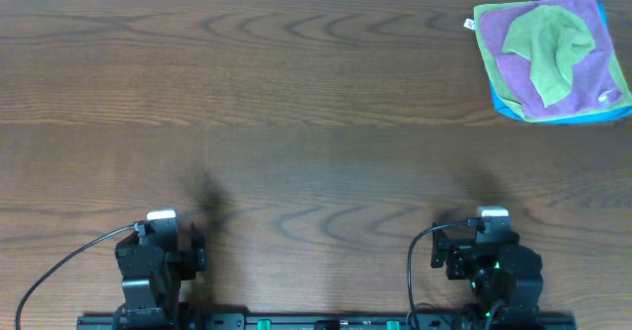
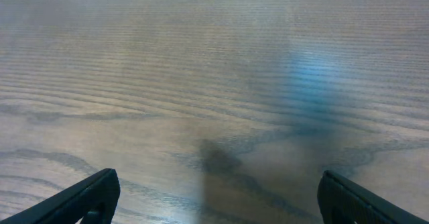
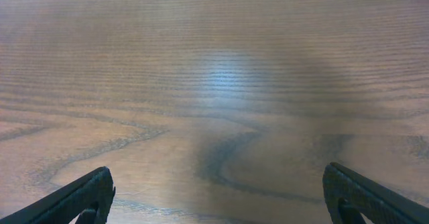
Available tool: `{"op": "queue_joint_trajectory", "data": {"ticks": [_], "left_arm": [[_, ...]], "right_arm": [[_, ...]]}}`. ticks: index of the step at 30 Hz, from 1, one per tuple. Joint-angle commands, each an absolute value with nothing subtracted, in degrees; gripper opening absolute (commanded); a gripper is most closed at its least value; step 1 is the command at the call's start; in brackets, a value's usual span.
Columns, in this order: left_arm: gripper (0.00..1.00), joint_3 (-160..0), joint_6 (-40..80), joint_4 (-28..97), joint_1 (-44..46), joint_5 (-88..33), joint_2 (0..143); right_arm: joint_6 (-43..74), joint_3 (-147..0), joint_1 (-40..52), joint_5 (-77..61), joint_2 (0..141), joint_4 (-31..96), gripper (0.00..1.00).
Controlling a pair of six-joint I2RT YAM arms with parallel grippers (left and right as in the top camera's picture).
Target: Fold the cloth
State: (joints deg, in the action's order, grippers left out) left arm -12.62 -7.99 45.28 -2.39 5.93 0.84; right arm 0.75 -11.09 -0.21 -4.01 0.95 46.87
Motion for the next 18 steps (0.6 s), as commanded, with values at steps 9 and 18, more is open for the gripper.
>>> {"op": "queue_joint_trajectory", "data": {"ticks": [9,18], "left_arm": [[0.95,-10.44,-9.19,46.94,-2.04,5.52,0.23],[0.95,-10.44,-9.19,46.94,-2.04,5.52,0.23]], "right_arm": [[0.40,-10.48,-0.78,-3.42,0.32,46.61,0.99],[9.26,-15.68,-1.80,-0.36,11.51,44.29,0.99]]}}
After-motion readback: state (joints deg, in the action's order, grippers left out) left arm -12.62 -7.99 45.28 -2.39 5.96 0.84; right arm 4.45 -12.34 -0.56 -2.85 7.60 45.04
